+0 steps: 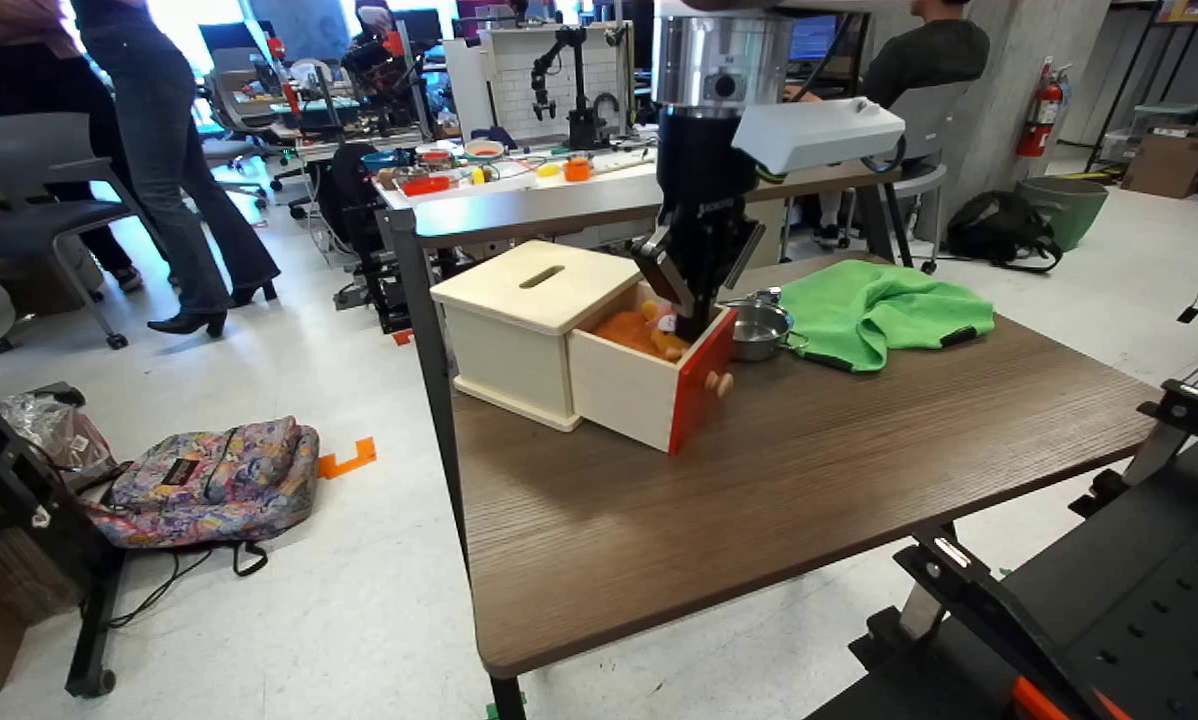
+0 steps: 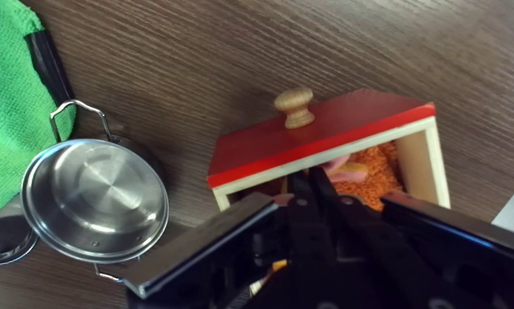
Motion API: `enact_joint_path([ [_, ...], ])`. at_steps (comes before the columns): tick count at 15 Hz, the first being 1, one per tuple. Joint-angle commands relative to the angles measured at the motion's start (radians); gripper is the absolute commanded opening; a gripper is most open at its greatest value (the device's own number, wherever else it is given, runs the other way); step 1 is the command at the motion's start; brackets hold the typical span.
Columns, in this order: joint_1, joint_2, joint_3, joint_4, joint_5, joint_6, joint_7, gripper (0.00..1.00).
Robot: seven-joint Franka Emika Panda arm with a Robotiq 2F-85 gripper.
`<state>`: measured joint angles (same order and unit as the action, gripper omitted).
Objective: Remove the plushy from the drawer and put it on the table
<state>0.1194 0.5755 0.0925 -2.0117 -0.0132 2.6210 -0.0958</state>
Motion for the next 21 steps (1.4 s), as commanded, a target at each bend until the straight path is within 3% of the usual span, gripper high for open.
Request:
enact_joint_path([
  [1, 0.006, -0.001, 0.002, 0.022, -0.014, -0.022, 0.017, 0.01],
  [13, -0.009, -0.191, 0.039, -0.051, 0.026, -0.118, 0.025, 0.01],
  [21, -0.03, -0.394, 0.015, -0.286, 0.025, -0.136, 0.021, 0.01],
])
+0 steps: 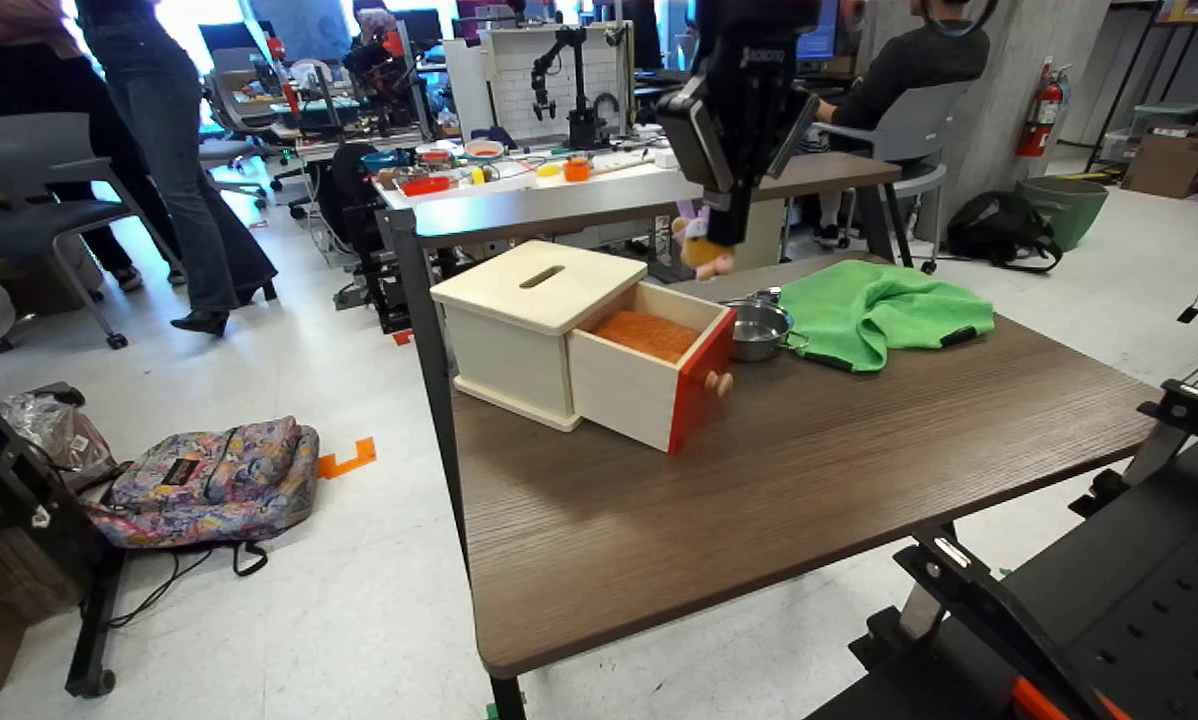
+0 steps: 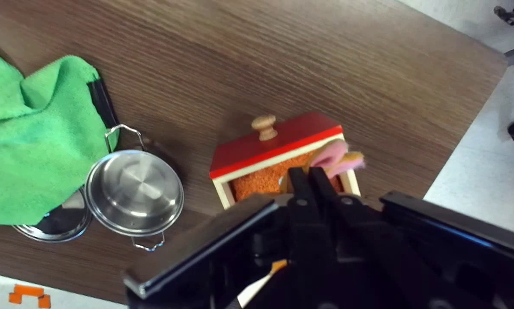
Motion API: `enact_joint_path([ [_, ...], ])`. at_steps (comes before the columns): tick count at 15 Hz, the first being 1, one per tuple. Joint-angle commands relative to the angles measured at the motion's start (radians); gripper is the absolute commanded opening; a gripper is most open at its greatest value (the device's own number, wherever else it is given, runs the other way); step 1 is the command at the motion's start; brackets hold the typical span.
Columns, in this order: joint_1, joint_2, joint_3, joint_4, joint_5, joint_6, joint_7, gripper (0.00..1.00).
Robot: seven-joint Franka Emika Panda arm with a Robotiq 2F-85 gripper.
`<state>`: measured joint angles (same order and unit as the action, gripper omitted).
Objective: Remove the plushy from the drawer and put it on the table
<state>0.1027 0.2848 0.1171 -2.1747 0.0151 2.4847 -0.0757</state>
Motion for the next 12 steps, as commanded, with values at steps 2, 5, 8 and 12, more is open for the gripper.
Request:
enact_joint_path([
  [2, -0.027, -0.144, -0.028, -0.192, -0.005, 0.023, -0.002, 0.01],
  [5, -0.059, -0.167, -0.064, -0.254, -0.009, 0.043, -0.008, 0.01],
  [8, -0.1, -0.148, -0.1, -0.273, 0.005, 0.078, -0.026, 0.01],
  [12, -0.155, -0.065, -0.135, -0.265, 0.021, 0.152, -0.058, 0.01],
])
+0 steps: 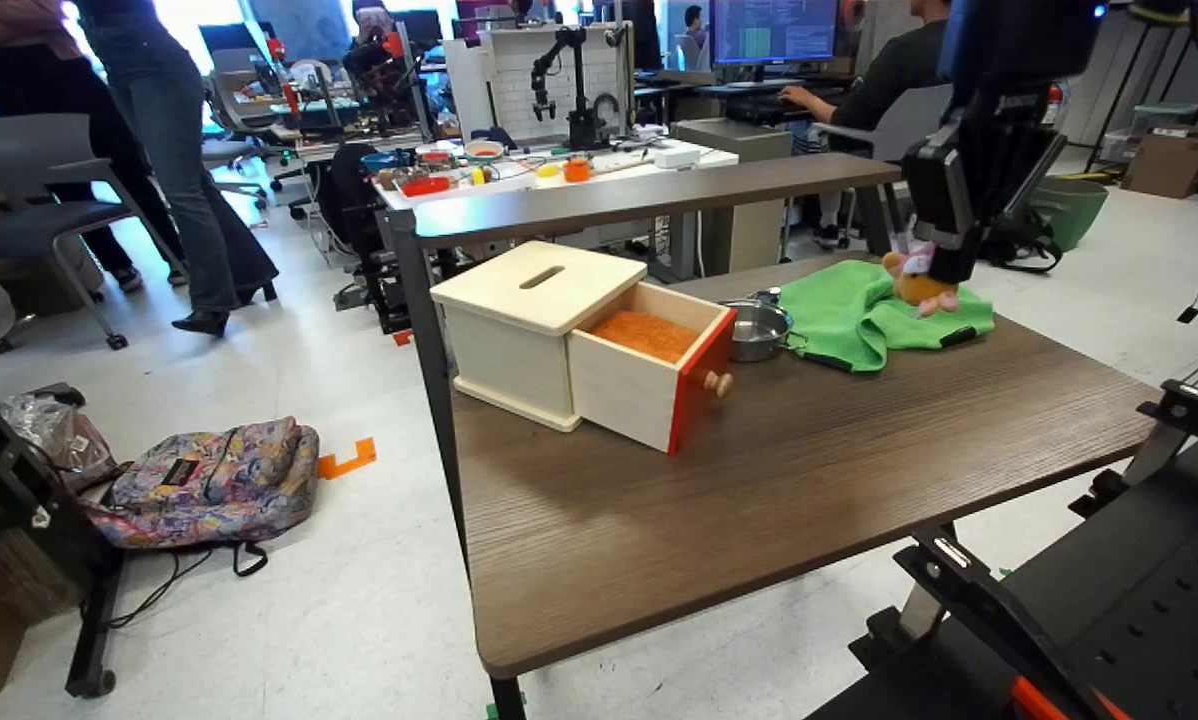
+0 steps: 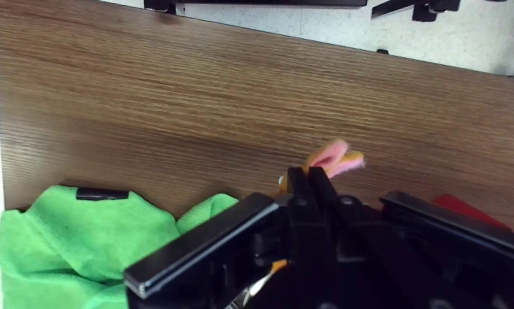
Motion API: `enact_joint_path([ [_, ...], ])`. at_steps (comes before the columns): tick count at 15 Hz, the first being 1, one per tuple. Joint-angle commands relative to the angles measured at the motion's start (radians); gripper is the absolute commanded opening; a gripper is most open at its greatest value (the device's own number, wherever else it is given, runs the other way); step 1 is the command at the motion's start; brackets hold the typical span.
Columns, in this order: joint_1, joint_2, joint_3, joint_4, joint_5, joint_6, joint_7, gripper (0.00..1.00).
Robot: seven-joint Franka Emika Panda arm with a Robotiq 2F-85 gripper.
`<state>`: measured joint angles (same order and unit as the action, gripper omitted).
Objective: Remove the plushy from the drawer and put it on the table
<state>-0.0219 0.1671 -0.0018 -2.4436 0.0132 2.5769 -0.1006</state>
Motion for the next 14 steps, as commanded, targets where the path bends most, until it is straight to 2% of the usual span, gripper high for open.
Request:
enact_joint_path([
  [1, -0.042, 0.075, -0.017, 0.01, 0.033, 0.069, -0.041, 0.01],
  [6, -0.094, 0.173, 0.026, 0.013, 0.144, 0.096, -0.13, 0.01],
  [14, -0.122, 0.258, 0.049, 0.039, 0.141, 0.143, -0.139, 0.01],
])
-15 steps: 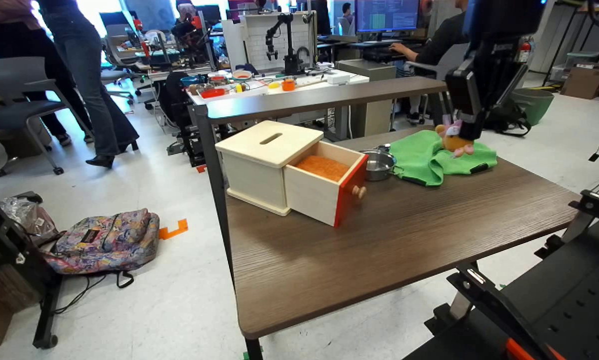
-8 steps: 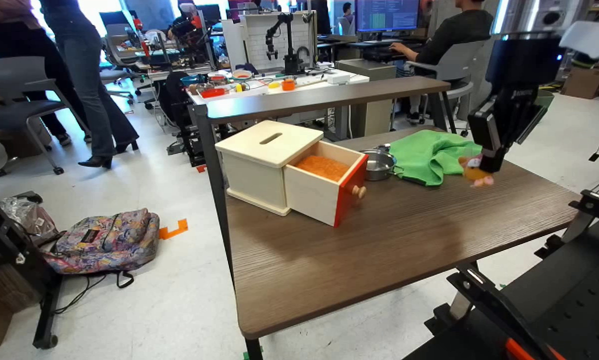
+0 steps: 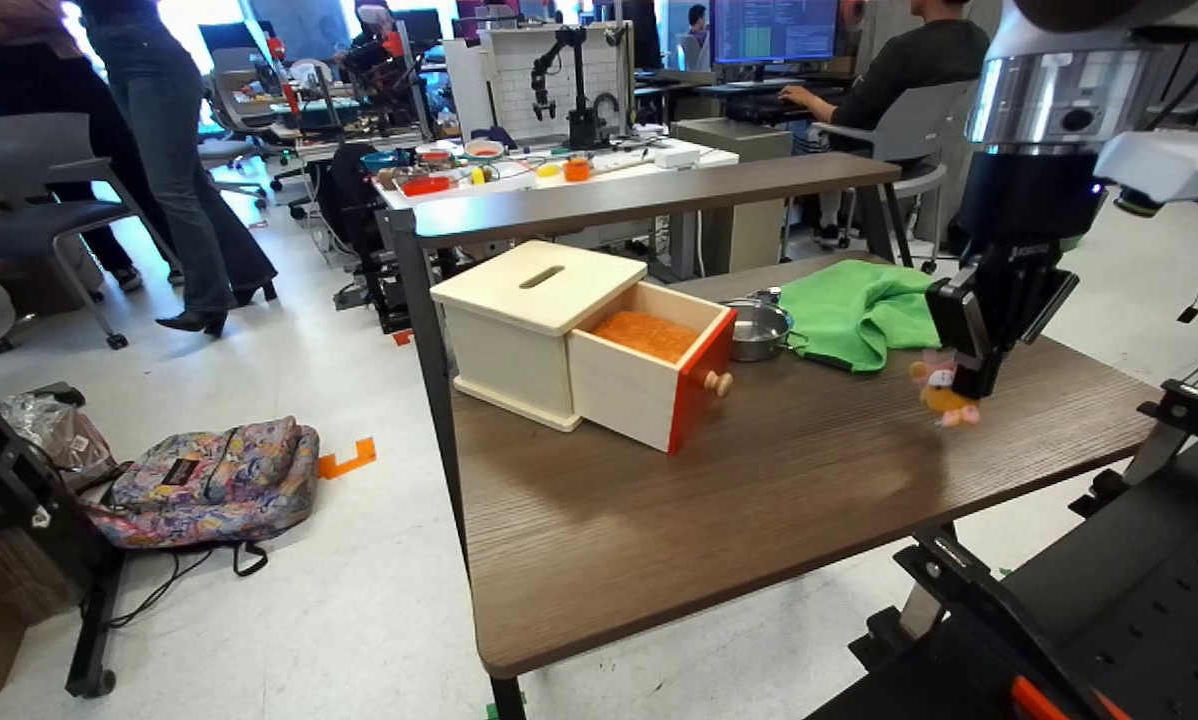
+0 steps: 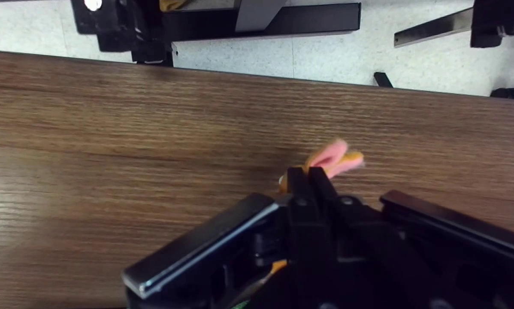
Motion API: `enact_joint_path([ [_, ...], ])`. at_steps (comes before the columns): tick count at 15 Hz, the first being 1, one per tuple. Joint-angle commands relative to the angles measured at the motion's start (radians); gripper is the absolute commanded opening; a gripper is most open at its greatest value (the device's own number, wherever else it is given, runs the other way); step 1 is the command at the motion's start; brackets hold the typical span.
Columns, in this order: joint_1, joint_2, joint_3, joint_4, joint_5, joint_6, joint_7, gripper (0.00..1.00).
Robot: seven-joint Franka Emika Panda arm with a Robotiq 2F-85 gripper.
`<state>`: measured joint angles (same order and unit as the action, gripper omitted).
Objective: Remove the plushy from the drawer and put it on the table
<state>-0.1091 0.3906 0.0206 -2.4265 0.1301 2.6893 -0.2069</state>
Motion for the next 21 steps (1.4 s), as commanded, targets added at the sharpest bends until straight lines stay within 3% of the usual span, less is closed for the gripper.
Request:
enact_joint_path([
  [1, -0.04, 0.044, 0.029, 0.026, 0.025, 0.034, -0.032, 0.01],
  [6, -0.066, 0.078, 0.041, 0.052, 0.029, 0.029, -0.028, 0.01],
  [7, -0.065, 0.08, 0.037, 0.06, 0.022, 0.014, -0.02, 0.22],
  [8, -0.067, 0.078, 0.035, 0.069, 0.02, -0.008, -0.014, 0.32],
  [13, -0.072, 0.04, 0.041, 0.082, 0.025, -0.034, -0.011, 0.68],
  [17, -0.051, -0.058, 0.06, 0.068, 0.028, -0.039, -0.004, 0.96],
  [20, -0.052, -0.103, 0.094, 0.069, 0.057, -0.021, -0.035, 1.0],
  [21, -0.034, -0.059, 0.062, 0.086, 0.025, -0.003, -0.006, 1.0],
])
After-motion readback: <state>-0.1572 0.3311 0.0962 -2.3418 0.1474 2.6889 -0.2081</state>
